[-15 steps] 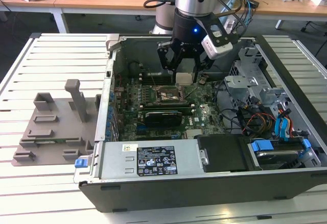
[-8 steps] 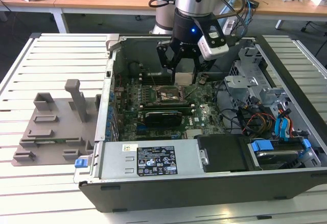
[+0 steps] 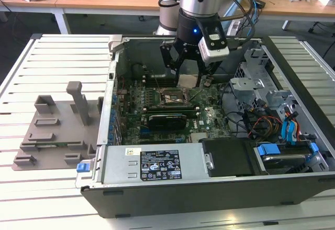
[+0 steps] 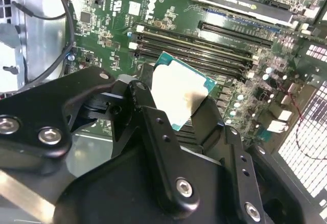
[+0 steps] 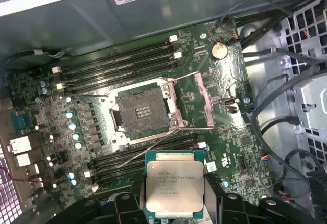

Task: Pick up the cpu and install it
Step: 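Place the cpu into insertion slot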

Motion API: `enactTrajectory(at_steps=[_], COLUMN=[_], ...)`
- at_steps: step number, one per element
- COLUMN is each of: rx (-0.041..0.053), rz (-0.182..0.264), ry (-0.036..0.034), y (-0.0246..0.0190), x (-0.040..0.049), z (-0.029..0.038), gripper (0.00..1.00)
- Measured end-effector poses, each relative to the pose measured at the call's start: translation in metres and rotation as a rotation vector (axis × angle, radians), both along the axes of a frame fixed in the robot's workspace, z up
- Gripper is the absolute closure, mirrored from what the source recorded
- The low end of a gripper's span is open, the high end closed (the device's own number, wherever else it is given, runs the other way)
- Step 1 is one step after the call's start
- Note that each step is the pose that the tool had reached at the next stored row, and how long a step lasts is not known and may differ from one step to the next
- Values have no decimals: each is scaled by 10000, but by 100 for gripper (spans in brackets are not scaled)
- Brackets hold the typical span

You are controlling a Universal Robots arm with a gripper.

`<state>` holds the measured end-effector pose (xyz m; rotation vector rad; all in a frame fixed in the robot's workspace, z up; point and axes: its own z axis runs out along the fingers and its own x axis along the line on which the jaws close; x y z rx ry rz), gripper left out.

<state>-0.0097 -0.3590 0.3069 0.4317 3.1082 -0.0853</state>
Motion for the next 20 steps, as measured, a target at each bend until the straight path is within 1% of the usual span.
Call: enactTrajectory(at_steps=[4,9,13,15,17,20], rx=[0,0,1,0,1,1], rz=[-506,-873,-1329,-1444,-1774,-2047], ry=[0,0,0,0,0,0], y=[0,0,0,0,0,0], x=[0,0,0,0,0,0], z=[-1,-2,-3,-3,-3,-3], gripper=[45,45,45,45,45,45])
